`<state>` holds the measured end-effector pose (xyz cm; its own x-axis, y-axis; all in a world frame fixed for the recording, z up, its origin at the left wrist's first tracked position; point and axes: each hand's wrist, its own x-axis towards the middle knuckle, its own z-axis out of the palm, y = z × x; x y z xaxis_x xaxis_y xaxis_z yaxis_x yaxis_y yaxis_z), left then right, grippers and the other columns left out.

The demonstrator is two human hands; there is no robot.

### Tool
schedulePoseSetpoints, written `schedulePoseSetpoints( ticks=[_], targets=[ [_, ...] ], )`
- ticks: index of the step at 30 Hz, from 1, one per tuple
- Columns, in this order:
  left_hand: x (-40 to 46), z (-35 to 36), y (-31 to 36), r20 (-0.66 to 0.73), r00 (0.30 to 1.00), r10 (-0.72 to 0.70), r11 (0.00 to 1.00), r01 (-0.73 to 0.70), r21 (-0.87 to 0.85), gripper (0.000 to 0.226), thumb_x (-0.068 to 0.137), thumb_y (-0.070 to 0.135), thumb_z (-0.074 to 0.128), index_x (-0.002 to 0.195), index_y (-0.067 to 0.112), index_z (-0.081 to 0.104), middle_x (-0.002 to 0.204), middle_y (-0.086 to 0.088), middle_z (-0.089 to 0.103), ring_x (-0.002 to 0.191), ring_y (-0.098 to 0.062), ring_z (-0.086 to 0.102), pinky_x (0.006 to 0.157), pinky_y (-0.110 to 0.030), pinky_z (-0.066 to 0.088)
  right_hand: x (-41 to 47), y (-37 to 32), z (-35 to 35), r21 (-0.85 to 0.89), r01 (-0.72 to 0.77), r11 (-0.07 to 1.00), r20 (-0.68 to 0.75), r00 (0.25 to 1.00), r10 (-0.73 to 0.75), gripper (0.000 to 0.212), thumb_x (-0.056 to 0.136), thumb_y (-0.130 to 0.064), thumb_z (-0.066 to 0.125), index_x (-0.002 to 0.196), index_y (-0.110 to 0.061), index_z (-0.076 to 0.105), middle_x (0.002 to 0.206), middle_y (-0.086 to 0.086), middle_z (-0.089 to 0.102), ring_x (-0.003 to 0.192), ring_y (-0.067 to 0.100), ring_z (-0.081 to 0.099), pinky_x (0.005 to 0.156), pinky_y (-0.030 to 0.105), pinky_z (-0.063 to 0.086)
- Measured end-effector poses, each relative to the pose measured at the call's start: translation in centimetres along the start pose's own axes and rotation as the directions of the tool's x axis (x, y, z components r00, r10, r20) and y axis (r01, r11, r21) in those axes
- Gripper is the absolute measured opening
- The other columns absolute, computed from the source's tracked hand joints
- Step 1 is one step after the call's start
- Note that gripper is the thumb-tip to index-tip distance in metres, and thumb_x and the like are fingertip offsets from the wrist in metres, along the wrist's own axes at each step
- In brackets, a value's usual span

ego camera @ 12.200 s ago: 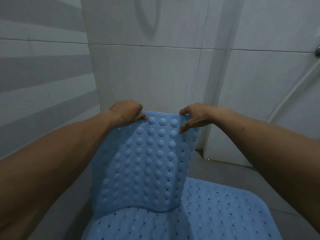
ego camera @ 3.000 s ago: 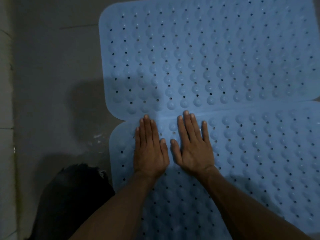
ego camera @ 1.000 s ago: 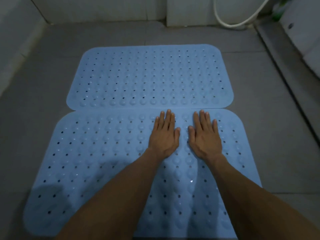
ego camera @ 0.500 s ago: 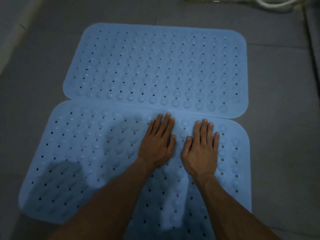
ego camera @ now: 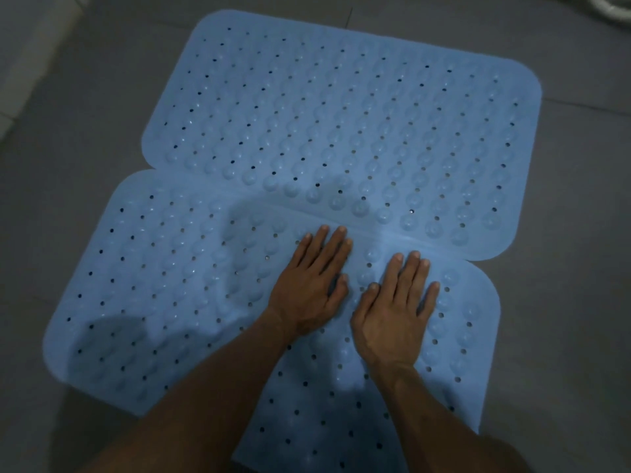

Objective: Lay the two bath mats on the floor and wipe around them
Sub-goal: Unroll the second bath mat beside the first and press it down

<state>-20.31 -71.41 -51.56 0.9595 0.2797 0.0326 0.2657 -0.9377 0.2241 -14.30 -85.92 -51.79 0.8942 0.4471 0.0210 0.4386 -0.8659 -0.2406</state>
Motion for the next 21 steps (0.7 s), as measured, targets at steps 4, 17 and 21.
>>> schedulePoseSetpoints(
  ticks=[4,17,21],
  targets=[
    [-0.01,-0.04,-0.01,-0.001,1.000,0.002,1.000,-0.002,-0.003,0.057,0.100,0.033,0.035,0.151,0.009,0.029,0.161,-0.008,0.018,0.150,-0.026,0.009,0.120,-0.048,0.018,0.13,0.02,-0.03,-0.009,0.003,1.000,0.005,1.000,-0.003,0.061,0.103,-0.030,0.029,0.157,-0.001,0.023,0.166,0.018,0.014,0.155,0.031,0.007,0.122,0.058,0.011],
    [-0.27,-0.30,0.31,-0.008,1.000,0.014,1.000,-0.014,-0.004,0.057,0.101,0.028,0.027,0.151,0.001,0.023,0.160,-0.017,0.014,0.150,-0.029,0.007,0.121,-0.047,0.015,0.12,-0.41,-0.43,-0.048,-0.005,0.999,0.053,0.999,0.007,0.065,0.102,-0.032,0.024,0.158,-0.001,0.014,0.167,0.018,0.008,0.155,0.028,0.000,0.125,0.051,0.003],
    [-0.26,-0.15,0.20,-0.002,1.000,0.007,1.000,-0.007,-0.007,0.059,0.100,0.029,0.026,0.152,0.002,0.020,0.161,-0.016,0.011,0.150,-0.028,0.004,0.121,-0.045,0.013,0.05,-0.45,-0.47,-0.044,-0.003,0.999,0.047,0.999,0.005,0.065,0.103,-0.033,0.023,0.158,0.000,0.014,0.166,0.019,0.009,0.155,0.028,0.000,0.126,0.048,0.002]
  ],
)
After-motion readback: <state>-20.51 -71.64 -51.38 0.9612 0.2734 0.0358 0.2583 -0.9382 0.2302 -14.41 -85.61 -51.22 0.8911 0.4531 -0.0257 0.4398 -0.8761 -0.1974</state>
